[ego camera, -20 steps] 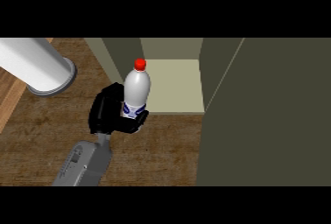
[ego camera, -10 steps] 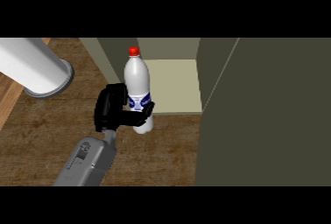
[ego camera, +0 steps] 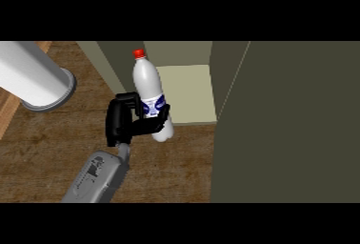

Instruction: Pick up the bottled water, place it into the cabinet and close the cabinet

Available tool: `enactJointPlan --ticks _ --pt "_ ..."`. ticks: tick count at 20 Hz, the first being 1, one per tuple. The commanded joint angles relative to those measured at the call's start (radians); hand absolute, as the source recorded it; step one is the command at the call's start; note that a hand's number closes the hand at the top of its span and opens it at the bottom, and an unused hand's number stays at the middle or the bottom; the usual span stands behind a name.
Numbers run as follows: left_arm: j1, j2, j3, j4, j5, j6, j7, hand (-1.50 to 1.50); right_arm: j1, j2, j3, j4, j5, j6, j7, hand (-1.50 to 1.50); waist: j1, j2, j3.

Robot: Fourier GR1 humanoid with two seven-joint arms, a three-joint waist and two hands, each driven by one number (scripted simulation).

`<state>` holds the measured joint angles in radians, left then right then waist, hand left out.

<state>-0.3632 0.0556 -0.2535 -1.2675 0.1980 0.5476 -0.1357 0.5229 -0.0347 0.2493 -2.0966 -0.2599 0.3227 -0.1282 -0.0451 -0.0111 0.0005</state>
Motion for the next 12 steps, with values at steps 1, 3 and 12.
enactJointPlan --ticks 1,3,12 --pt "-0.317 0.018 0.026 0.161 -0.044 -0.007 0.106 1.50 0.012 -0.005 0.007 -0.013 0.005 0.000 0.007 -1.50 -0.051 0.027 0.001" --pt "-0.317 0.023 0.009 0.169 -0.073 0.025 0.117 1.50 -0.008 0.005 0.021 0.033 0.008 0.015 -0.018 -1.50 -0.057 0.030 0.002" --pt "-0.321 0.058 -0.024 0.214 -0.152 0.108 0.130 1.50 -0.042 -0.021 -0.017 0.042 -0.016 0.026 0.001 -1.50 -0.061 0.034 0.001"
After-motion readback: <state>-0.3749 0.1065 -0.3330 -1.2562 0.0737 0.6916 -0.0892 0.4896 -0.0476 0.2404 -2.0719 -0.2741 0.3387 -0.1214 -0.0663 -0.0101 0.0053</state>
